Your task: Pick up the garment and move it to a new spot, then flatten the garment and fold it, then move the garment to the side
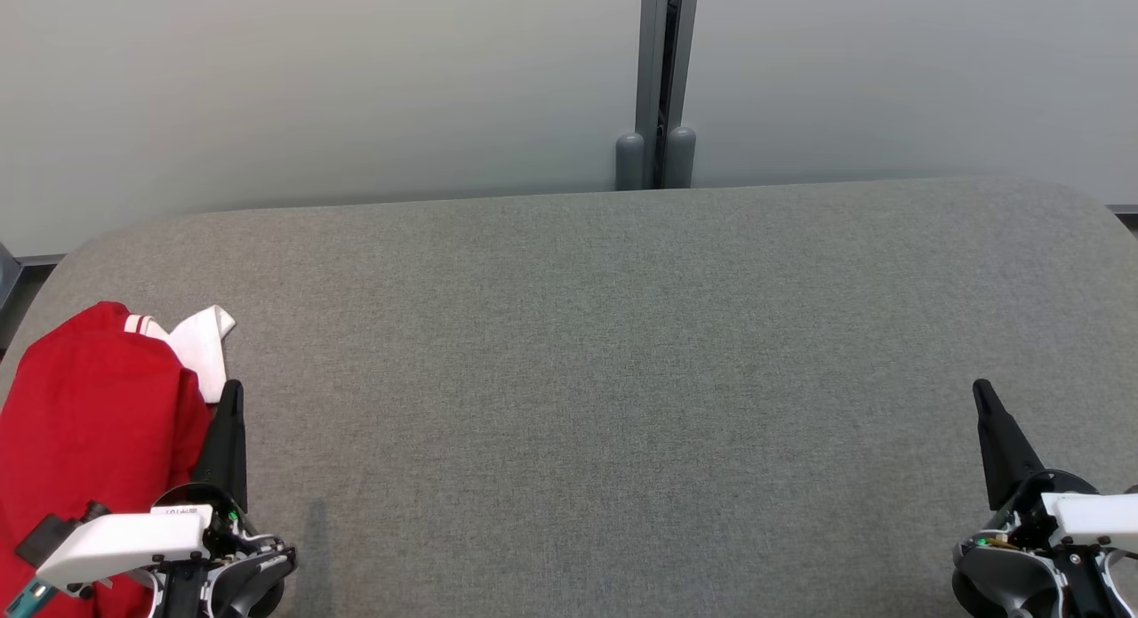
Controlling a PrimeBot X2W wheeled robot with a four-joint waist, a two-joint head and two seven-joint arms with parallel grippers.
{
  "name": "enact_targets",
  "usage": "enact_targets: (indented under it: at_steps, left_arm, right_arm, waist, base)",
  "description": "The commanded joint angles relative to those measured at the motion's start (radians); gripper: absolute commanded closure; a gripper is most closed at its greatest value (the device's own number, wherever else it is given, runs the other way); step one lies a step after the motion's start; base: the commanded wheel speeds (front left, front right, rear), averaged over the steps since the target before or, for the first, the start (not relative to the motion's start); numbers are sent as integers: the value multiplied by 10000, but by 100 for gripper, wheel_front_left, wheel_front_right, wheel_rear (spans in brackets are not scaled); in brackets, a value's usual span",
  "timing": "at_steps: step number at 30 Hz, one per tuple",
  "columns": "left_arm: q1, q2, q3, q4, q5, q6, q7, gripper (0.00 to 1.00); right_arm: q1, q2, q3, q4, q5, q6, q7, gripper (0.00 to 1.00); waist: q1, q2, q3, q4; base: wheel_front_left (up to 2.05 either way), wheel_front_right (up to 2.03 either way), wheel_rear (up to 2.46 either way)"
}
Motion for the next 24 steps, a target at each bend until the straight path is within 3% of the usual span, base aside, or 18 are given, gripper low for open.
enact_targets:
  at_steps: [1, 14, 15, 24]
  left_arm:
    - [-140, 52, 38, 4, -14, -40, 10, 100]
    - [-140, 52, 38, 4, -14, -40, 10, 100]
    - [16, -4, -2, 25, 2, 0, -8, 0]
    - [224, -81, -98, 145, 56, 3, -296, 0]
  right_arm:
    - [-93, -91, -6, 25, 23, 65, 7, 100]
    - [-94, -91, -4, 25, 23, 65, 7, 100]
    - [16, 9, 3, 17, -3, -6, -1, 0]
    - [201, 109, 206, 40, 135, -17, -274, 0]
  waist:
    - [0, 0, 0, 0]
    - [0, 0, 0, 0]
    - [0, 0, 0, 0]
    - [0, 0, 5, 4]
  base:
    - [0, 0, 0]
    - [0, 0, 0]
    - [0, 0, 0]
    - [0, 0, 0]
